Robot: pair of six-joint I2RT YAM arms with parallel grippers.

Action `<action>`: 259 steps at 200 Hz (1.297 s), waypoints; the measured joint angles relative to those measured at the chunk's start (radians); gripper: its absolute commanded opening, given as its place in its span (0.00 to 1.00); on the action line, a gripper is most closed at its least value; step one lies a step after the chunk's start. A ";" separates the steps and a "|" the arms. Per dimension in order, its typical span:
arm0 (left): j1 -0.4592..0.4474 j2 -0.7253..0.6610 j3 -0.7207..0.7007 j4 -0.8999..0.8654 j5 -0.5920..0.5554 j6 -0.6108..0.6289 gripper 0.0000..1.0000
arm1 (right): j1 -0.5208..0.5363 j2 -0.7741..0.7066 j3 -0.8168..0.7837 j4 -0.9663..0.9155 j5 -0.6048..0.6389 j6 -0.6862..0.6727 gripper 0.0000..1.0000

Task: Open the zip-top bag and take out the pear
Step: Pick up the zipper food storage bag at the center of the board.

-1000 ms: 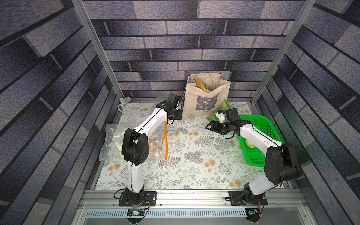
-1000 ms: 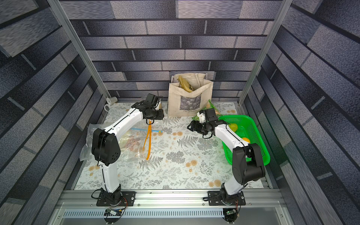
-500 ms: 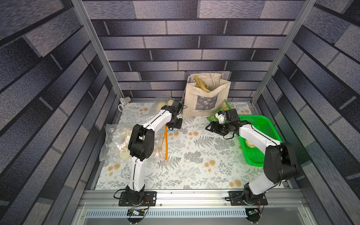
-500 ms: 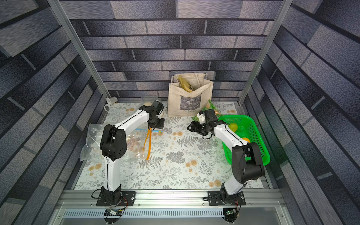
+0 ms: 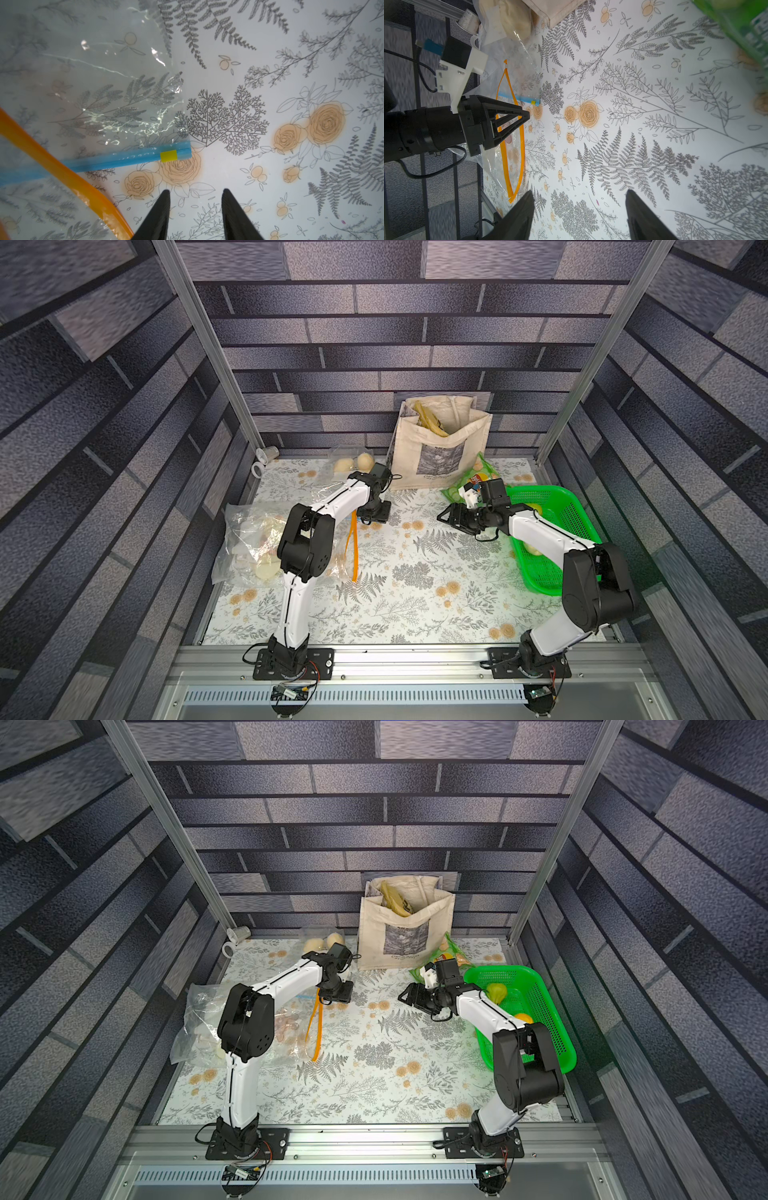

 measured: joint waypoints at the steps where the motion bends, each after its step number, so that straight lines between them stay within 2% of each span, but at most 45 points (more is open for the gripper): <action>1: 0.001 0.000 -0.005 0.005 0.002 0.000 0.41 | 0.001 0.001 -0.002 0.004 -0.001 0.009 0.63; 38: 0.083 -0.067 -0.150 0.080 0.068 -0.039 0.41 | 0.099 0.095 0.019 0.100 -0.029 0.111 0.57; 86: 0.183 -0.261 -0.213 0.134 0.111 -0.052 0.42 | 0.269 0.316 0.219 0.187 0.005 0.277 0.46; 114: 0.198 -0.337 -0.277 0.148 0.134 -0.051 0.43 | 0.324 0.422 0.319 0.239 0.063 0.386 0.46; 177: 0.198 -0.463 -0.398 0.183 0.152 -0.055 0.45 | 0.346 0.577 0.428 0.264 0.194 0.536 0.44; 213: 0.218 -0.529 -0.445 0.230 0.164 -0.073 0.45 | 0.349 0.623 0.495 0.265 0.212 0.565 0.42; 259: 0.238 -0.548 -0.497 0.264 0.182 -0.082 0.45 | 0.357 0.684 0.572 0.283 0.196 0.599 0.42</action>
